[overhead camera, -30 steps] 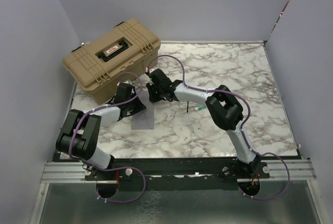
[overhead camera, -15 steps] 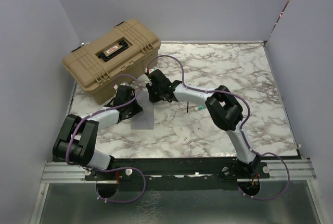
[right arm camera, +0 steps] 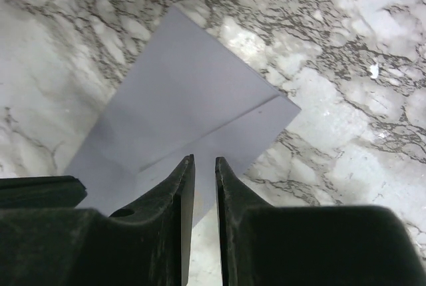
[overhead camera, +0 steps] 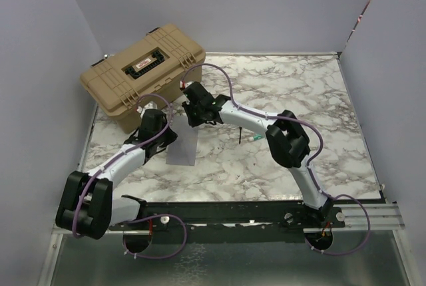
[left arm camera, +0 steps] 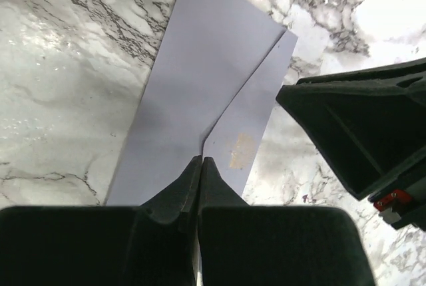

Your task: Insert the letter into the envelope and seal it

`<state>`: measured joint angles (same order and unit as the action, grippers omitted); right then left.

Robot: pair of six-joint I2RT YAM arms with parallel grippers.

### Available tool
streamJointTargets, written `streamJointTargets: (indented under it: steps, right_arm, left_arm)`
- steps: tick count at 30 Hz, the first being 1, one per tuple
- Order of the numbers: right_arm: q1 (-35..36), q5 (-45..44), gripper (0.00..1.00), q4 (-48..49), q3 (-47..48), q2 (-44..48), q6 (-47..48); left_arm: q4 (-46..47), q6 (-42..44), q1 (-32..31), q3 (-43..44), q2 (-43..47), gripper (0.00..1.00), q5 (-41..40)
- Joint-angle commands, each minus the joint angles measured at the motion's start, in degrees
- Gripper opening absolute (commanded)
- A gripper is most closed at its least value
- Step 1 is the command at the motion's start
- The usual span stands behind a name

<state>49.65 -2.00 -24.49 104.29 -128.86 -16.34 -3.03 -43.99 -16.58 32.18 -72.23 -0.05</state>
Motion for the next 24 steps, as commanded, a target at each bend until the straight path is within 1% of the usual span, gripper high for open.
streamJointTargets:
  steps: [1,5,7,11,19,24]
  right_arm:
    - [2.46,-1.98,0.22,-6.17,2.75,-0.49,0.09]
    - [3.55,-3.06,0.15,-6.95,3.10,-1.83,-3.54]
    - [3.97,-3.06,0.13,-6.51,3.12,-2.24,-4.40]
    - [5.06,-4.33,0.12,-5.99,4.02,-3.51,-4.37]
    - [6.55,-7.32,0.10,-7.88,7.16,-7.41,-3.86]
    - [6.85,-6.61,0.09,-9.03,8.44,-9.88,-3.07]
  left_arm:
    - [-3.54,-2.98,0.31,-2.48,2.61,0.00,-6.30]
    - [-4.81,-4.30,0.45,-4.03,1.52,0.00,-7.31]
    - [-4.80,-5.28,0.56,-4.81,1.11,0.00,-7.24]
    - [-4.32,-6.05,0.75,-6.40,0.36,0.00,-7.00]
    - [-3.07,-7.78,1.02,-9.54,-0.18,0.00,-6.22]
    - [-2.49,-7.70,1.13,-9.93,-0.52,0.00,-5.88]
